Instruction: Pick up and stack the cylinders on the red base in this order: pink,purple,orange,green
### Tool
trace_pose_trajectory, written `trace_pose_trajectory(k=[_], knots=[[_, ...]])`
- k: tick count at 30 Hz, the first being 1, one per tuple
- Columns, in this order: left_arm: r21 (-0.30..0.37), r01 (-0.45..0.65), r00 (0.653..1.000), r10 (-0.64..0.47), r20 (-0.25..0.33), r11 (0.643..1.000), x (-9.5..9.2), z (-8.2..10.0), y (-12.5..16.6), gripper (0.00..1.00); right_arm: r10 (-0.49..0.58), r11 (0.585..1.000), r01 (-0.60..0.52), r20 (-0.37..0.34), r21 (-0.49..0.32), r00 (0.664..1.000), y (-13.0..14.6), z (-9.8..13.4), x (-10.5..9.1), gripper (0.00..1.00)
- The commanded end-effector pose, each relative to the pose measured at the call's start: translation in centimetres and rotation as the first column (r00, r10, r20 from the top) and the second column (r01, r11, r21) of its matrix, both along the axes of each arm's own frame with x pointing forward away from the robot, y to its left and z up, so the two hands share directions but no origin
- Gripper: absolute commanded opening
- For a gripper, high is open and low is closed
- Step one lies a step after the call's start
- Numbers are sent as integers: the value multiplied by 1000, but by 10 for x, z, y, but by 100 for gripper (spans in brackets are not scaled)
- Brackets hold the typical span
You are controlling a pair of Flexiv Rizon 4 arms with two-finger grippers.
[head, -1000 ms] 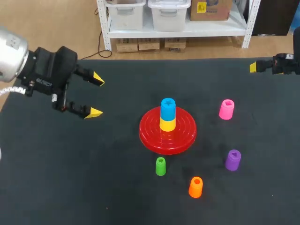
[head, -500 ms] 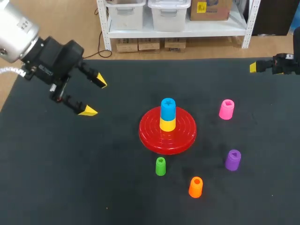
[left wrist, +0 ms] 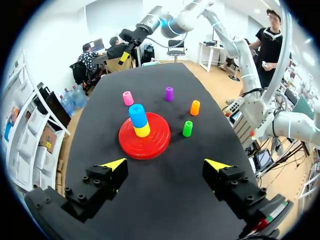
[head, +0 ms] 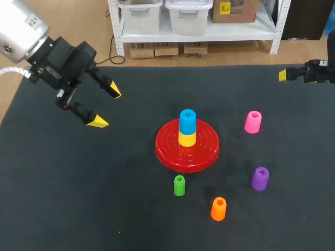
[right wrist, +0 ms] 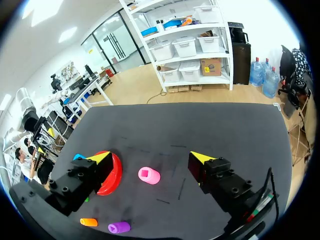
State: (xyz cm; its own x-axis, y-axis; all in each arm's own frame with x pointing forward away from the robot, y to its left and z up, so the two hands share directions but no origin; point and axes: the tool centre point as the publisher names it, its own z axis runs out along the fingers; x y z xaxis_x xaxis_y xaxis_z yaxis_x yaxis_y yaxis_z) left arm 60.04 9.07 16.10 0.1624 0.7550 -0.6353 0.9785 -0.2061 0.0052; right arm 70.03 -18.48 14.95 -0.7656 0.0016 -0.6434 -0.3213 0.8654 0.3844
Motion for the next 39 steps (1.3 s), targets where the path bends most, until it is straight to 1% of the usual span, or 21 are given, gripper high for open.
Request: trace_pose_trajectory(k=[1, 2, 4, 6, 7, 9, 12, 16, 23, 24, 26, 39], knots=[[18, 35, 999, -35, 20, 999, 3, 0, 4, 100, 1, 1000, -1, 0, 0, 1000, 0, 0, 0, 100], [18, 38, 999, -39, 15, 999, 3, 0, 4, 100, 1, 1000, -1, 0, 0, 1000, 0, 0, 0, 100], [-4, 4, 1000, -4, 15, 1000, 8, 2, 7, 100, 1, 1000, -1, 0, 0, 1000, 0, 0, 0, 100], [-8, -31, 999, 31, 13, 999, 13, 2, 11, 100, 1, 1000, -1, 0, 0, 1000, 0, 0, 0, 100], [3, -66, 998, 66, 21, 998, 18, 2, 14, 100, 1, 1000, -1, 0, 0, 1000, 0, 0, 0, 100], [-3, -113, 993, 113, 24, 994, 23, 2, 17, 100, 1, 1000, -1, 0, 0, 1000, 0, 0, 0, 100], [1, -148, 989, 148, 26, 989, 28, 0, 18, 100, 1, 1000, -1, 0, 0, 1000, 0, 0, 0, 100], [-17, -174, 984, 175, 33, 985, 35, 0, 14, 100, 1, 1000, -1, 0, 0, 1000, 0, 0, 0, 100], [-30, -167, 984, 168, 53, 986, 43, 2, 0, 100, 1, 1000, -1, 0, 0, 1000, 0, 0, 0, 100], [-21, -153, 986, 154, 58, 988, 43, 2, -1, 100, 1, 1000, -1, 0, 0, 1000, 0, 0, 0, 100], [-26, -133, 989, 134, 67, 991, 40, 4, -2, 100, 1, 1000, -1, 0, 0, 1000, 0, 0, 0, 100], [-26, -133, 989, 134, 67, 991, 40, 4, -2, 100, 1, 1000, -1, 0, 0, 1000, 0, 0, 0, 100]])
